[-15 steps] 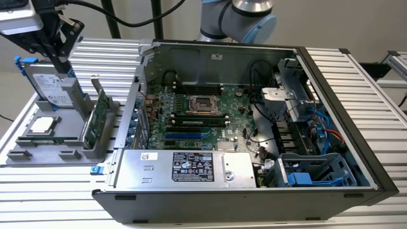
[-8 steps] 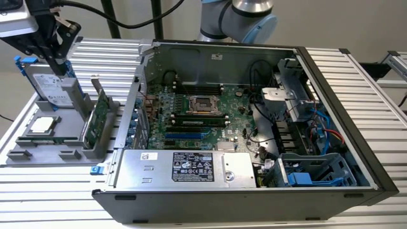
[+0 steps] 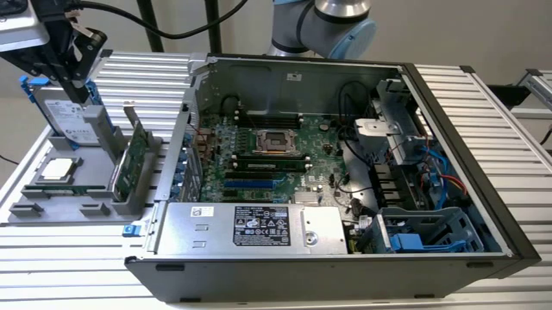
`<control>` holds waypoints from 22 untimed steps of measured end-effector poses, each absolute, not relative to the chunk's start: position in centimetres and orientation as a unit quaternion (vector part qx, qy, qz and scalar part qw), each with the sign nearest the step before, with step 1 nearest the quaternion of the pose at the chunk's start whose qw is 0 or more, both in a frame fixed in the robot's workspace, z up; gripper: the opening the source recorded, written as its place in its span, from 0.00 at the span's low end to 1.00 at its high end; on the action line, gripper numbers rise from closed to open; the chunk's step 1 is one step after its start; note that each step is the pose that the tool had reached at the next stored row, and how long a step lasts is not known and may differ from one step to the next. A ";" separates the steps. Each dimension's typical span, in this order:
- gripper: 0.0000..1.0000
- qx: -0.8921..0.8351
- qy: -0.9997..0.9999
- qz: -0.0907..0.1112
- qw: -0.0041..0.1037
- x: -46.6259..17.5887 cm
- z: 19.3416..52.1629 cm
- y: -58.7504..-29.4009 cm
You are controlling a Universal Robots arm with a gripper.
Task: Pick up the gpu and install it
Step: 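Pick up the gpu and move the gpu toward the slot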
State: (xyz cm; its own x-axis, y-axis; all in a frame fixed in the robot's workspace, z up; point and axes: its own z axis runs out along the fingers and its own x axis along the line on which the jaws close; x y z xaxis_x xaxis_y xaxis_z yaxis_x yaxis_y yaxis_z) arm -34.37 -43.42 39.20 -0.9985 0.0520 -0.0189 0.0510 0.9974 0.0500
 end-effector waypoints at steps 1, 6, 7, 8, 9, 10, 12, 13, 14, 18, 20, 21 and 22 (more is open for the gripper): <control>0.00 0.024 0.999 0.025 0.010 -34.4 39.2 -43.4; 0.00 0.021 0.999 0.025 0.010 -34.4 39.2 -43.4; 0.00 0.021 0.999 0.025 0.010 -34.4 39.2 -43.4; 0.00 0.021 0.999 0.025 0.010 -34.4 39.2 -43.4; 0.00 0.021 0.999 0.025 0.010 -34.4 39.2 -43.4; 0.00 0.021 0.999 0.025 0.010 -34.4 39.2 -43.4; 0.00 0.021 0.999 0.025 0.010 -34.4 39.2 -43.4; 0.00 0.021 0.999 0.025 0.010 -34.4 39.2 -43.4; 0.00 0.021 0.999 0.025 0.010 -34.4 39.2 -43.4; 0.00 0.021 0.999 0.025 0.010 -34.4 39.2 -43.4; 1.00 0.021 0.999 0.025 0.010 -34.4 39.2 -43.4; 1.00 0.021 0.999 0.026 0.010 -34.4 39.2 -43.4; 1.00 0.021 0.999 0.026 0.010 -34.4 39.2 -43.4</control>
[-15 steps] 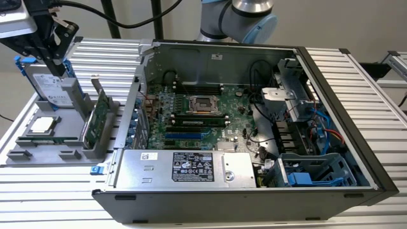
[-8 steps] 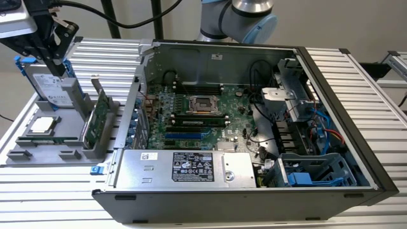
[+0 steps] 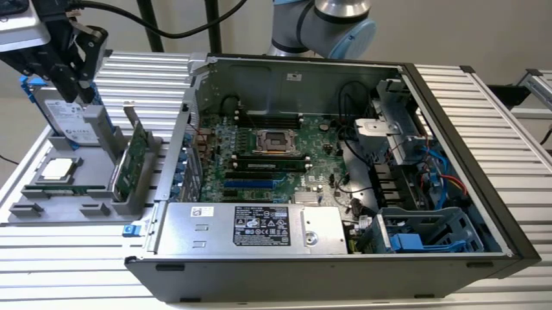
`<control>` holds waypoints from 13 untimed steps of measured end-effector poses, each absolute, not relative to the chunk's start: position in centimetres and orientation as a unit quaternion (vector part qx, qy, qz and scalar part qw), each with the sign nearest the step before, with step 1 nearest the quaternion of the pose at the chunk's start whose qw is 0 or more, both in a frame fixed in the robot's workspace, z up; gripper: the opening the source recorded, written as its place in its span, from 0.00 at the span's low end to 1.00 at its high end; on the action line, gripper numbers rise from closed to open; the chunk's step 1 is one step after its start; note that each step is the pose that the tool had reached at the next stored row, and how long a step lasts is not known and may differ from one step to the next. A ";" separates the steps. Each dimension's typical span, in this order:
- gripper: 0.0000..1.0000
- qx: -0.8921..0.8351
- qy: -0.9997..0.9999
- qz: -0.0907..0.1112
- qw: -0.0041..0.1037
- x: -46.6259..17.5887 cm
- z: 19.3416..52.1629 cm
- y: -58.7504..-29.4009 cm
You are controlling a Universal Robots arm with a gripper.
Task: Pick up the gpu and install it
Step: 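Pick up the gpu and move the gpu toward the slot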
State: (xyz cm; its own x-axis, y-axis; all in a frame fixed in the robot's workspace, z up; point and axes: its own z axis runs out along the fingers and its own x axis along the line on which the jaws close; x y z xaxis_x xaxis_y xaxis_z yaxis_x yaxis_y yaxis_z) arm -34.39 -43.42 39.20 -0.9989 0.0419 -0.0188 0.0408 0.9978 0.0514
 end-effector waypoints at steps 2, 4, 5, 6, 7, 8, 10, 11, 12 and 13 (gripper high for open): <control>1.00 0.021 0.999 0.026 0.010 -34.4 39.2 -43.4; 1.00 0.021 0.999 0.026 0.010 -34.4 39.2 -43.4; 1.00 0.021 0.999 0.026 0.010 -34.4 39.2 -43.4; 1.00 0.021 0.999 0.026 0.010 -34.4 39.2 -43.4; 1.00 0.021 0.999 0.026 0.010 -34.4 39.2 -43.4; 1.00 0.021 0.999 0.026 0.010 -34.4 39.1 -43.4; 1.00 0.021 0.999 0.026 0.010 -34.4 39.1 -43.4; 1.00 0.021 0.999 0.026 0.010 -34.4 39.0 -43.4; 1.00 0.021 0.999 0.026 0.010 -34.4 39.0 -43.4; 1.00 0.021 0.999 0.026 0.010 -34.4 38.9 -43.4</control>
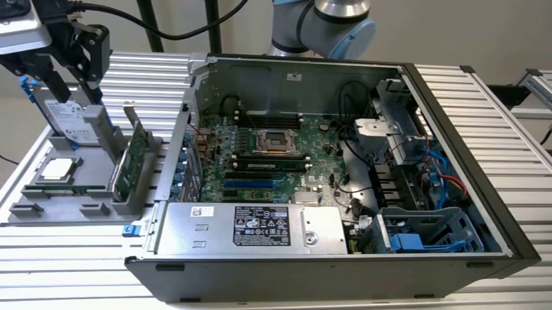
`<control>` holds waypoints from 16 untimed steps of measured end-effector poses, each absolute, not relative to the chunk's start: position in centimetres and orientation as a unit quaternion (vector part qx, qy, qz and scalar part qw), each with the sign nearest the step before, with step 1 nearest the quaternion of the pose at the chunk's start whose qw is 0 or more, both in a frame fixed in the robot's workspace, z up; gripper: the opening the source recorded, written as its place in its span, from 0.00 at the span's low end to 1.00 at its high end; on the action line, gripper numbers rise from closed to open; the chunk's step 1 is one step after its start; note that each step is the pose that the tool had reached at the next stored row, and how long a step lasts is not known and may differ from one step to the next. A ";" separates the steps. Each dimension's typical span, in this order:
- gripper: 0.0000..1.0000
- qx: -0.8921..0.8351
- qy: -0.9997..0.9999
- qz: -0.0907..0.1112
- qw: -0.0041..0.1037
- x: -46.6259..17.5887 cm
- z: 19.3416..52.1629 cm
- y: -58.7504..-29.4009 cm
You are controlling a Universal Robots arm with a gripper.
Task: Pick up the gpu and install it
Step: 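Pick up the gpu and move the gpu toward the slot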
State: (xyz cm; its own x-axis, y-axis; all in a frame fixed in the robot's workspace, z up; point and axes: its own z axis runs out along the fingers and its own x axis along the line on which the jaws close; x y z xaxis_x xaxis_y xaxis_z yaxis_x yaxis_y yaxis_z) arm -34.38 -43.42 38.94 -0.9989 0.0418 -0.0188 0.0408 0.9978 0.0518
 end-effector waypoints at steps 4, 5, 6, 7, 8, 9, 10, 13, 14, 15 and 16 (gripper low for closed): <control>1.00 0.021 0.999 0.026 0.010 -34.4 38.7 -43.4; 1.00 0.021 0.999 0.026 0.010 -34.4 38.6 -43.4; 1.00 0.021 0.999 0.026 0.010 -34.4 38.5 -43.4; 1.00 0.021 0.999 0.026 0.010 -34.4 38.5 -43.4; 1.00 0.021 0.999 0.026 0.010 -34.4 38.4 -43.4; 1.00 0.021 0.999 0.026 0.010 -34.4 38.4 -43.4; 1.00 0.021 0.999 0.026 0.010 -34.4 38.4 -43.4; 1.00 0.021 0.999 0.026 0.010 -34.4 38.3 -43.4; 1.00 0.021 0.999 0.026 0.010 -34.4 38.3 -43.4; 1.00 0.021 0.999 0.026 0.010 -34.4 38.3 -43.4; 1.00 0.021 0.999 0.026 0.010 -34.4 38.3 -43.4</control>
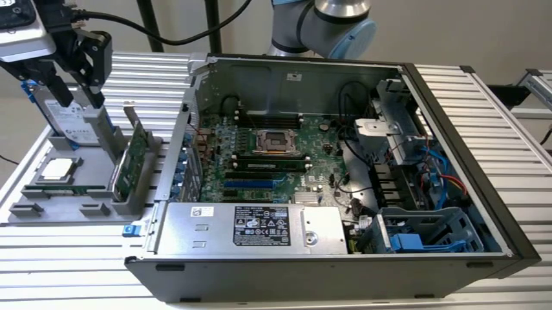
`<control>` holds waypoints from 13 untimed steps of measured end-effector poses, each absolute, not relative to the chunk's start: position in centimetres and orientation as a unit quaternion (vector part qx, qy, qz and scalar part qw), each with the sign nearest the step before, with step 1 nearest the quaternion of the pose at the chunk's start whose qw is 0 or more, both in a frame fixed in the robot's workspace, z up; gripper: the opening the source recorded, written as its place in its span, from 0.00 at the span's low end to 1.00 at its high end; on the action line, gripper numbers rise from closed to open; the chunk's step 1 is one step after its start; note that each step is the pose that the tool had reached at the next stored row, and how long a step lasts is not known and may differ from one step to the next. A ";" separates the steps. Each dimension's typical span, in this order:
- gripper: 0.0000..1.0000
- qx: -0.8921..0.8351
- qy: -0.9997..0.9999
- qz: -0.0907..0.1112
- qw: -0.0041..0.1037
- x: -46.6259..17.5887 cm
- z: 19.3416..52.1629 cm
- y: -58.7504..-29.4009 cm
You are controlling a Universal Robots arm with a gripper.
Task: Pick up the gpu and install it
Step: 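Pick up the gpu and move the gpu toward the slot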
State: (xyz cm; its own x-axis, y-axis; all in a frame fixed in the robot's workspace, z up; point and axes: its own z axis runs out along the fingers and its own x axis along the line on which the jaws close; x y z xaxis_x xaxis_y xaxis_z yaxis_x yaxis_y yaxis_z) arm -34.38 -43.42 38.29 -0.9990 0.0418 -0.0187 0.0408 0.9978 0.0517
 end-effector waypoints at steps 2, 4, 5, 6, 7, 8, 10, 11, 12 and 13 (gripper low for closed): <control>1.00 0.021 0.999 0.026 0.010 -34.4 38.2 -43.4; 1.00 0.021 0.999 0.026 0.010 -34.4 38.2 -43.4; 1.00 0.021 0.999 0.026 0.010 -34.4 38.1 -43.4; 1.00 0.021 0.999 0.026 0.010 -34.4 38.1 -43.4; 1.00 0.021 0.999 0.026 0.010 -34.4 38.1 -43.4; 1.00 0.021 0.999 0.026 0.010 -34.4 38.0 -43.4; 1.00 0.021 0.999 0.026 0.010 -34.4 37.9 -43.4; 1.00 0.021 0.999 0.026 0.010 -34.4 37.9 -43.4; 1.00 0.021 0.999 0.026 0.010 -34.4 37.8 -43.4; 1.00 0.021 0.999 0.026 0.010 -34.4 37.8 -43.4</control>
